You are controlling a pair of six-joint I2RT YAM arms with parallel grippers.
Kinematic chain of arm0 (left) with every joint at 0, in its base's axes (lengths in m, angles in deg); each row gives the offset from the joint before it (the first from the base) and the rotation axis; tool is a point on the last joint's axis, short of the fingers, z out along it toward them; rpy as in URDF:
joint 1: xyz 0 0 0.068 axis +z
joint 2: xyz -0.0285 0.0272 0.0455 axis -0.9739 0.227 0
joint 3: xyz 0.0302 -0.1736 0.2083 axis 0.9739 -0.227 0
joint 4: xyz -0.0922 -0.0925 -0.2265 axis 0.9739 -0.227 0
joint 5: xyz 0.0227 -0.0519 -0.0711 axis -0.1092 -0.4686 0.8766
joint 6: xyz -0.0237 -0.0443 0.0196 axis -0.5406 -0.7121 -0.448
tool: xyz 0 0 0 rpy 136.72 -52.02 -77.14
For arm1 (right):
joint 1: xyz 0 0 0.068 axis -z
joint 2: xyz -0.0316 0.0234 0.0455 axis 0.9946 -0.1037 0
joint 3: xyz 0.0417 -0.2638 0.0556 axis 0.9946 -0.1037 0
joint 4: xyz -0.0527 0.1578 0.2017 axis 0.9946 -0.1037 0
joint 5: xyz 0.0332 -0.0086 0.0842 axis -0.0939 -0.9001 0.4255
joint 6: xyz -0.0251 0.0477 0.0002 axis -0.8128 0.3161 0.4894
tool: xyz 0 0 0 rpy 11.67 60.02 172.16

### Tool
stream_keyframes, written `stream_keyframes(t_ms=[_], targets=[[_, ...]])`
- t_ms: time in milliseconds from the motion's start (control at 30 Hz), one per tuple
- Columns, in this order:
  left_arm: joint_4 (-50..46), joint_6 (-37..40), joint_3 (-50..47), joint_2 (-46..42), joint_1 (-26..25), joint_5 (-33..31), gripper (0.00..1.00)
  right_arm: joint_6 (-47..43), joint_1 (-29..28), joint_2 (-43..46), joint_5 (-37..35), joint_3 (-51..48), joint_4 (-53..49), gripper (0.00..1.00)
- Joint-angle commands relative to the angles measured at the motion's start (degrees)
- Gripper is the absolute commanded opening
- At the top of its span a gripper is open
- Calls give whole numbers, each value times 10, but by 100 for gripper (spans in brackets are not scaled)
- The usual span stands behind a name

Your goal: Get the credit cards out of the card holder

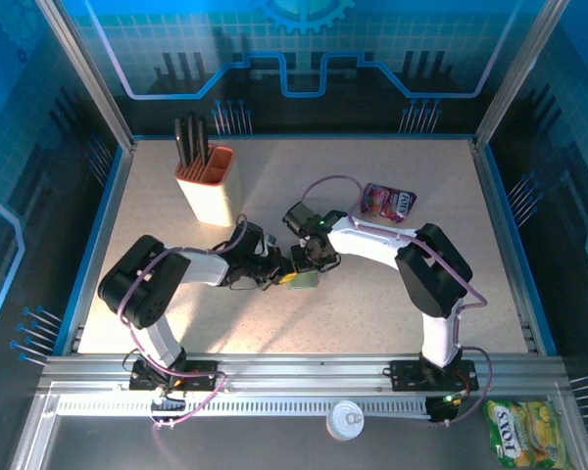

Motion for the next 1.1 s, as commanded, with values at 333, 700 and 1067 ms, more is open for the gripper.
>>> stream_keyframes(t_ms=[333, 700, 1067], targets=[[-97, -15, -42, 52, 11, -79, 5, -33, -17, -24, -188, 28, -186, 0], [-95, 9, -17, 33, 9, -47, 12, -1, 26, 43, -58, -33, -90, 9], [-120, 16, 12, -4, 0, -34, 22, 35, 96, 91, 129, -127, 49, 22]])
